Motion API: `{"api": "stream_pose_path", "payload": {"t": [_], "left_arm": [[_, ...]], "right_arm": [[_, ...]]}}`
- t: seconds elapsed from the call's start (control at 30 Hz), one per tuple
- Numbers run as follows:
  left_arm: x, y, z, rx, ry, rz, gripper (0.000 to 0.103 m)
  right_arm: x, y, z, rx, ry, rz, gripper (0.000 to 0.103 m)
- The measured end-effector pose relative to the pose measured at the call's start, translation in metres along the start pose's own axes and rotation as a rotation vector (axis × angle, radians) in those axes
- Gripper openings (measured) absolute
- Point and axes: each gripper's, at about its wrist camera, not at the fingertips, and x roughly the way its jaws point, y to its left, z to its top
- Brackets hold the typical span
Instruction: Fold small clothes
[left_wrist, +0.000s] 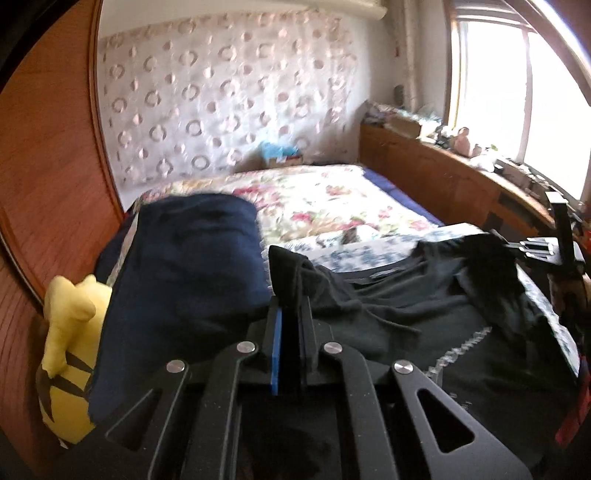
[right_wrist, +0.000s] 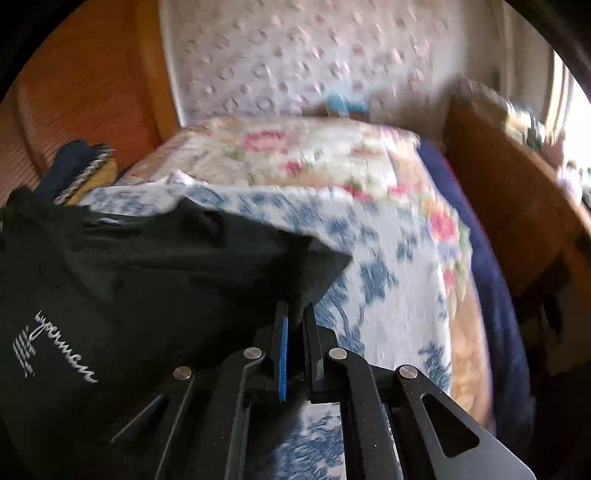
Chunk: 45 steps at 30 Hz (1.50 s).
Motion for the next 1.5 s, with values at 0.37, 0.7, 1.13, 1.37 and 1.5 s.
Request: {"api": "stream_pose_path", "payload": {"t": [0.37,0.7,1.13,1.37,1.5], "left_arm": [[-0.087,-0.017,-0.040,-0.024,-0.132,-0.053,0.008],[-0.127,-0.010,-0.078,-0.060,-0.141,-0.056,0.007],[-0.159,-0.002,-0.111,-0.073,-0.096,-0.015,0.007],[-0.136,-0.001,-0.146,-0.092,0.038,-0.007,0.007],[-0.126,-0.003,-0.157,-0.087,0.086,0.024,0.008]], "right_arm": [[-0.108,0.027,-0.025,-0.036,-0.195,0.141,0.005],[-0.167,0.015,-0.075,-0.015,-0.213,0.178,0.005],[-0.197,0.027,-0.078,-0.072,-0.138,0.143,0.005],[-0.197,0.027,-0.107,-0.045,-0.035,0.142,0.005],[-0.171,0.024,-0.124,-0.010,0.050,0.132,0.005]]}}
